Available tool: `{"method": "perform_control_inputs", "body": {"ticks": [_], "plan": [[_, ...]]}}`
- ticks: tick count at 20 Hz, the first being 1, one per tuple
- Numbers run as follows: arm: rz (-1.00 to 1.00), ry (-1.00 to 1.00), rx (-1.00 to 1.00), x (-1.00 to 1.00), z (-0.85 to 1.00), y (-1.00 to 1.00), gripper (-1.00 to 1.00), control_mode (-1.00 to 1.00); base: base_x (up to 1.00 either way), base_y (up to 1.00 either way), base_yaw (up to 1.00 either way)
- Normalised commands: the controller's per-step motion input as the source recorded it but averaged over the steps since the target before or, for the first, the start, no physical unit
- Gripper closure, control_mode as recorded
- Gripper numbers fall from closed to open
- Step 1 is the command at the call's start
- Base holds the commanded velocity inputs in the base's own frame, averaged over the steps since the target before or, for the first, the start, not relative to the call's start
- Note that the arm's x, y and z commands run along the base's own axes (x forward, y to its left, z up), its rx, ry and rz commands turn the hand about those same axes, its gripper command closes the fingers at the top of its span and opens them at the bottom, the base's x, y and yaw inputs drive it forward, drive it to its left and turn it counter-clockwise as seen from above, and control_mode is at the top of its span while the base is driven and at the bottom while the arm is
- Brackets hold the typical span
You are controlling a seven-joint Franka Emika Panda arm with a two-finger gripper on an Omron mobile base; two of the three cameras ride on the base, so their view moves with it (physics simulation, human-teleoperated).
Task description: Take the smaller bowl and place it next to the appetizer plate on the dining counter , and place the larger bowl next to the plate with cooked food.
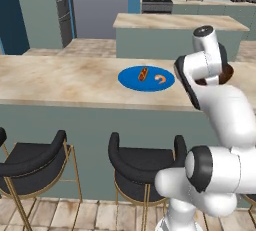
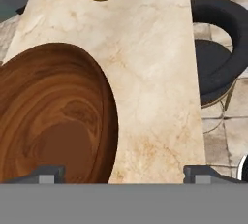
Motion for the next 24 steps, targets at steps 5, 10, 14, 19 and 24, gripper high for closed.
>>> {"method": "perform_control_inputs", "body": {"ticks": [5,10,14,19,24], "plan": [[0.00,-0.16,-0.04,-0.81,0.16,0.33,-1.00,-1.00,0.00,0.00,0.00],[0.42,-0.21,-0.01,-0.75,0.00,0.19,-1.00,-1.00,0.00,0.00,0.00],[0.66,-0.23,-0.02,-0.14,0.00,0.04,-1.00,-1.00,0.00,0.00,0.00],[0.48,-0.03,-0.18,-0.09,0.22,0.18,-1.00,-1.00,0.00,0.00,0.00],[0.25,0.00,-0.38,-0.08,0.46,0.71,-1.00,-1.00,0.00,0.00,0.00]]}}
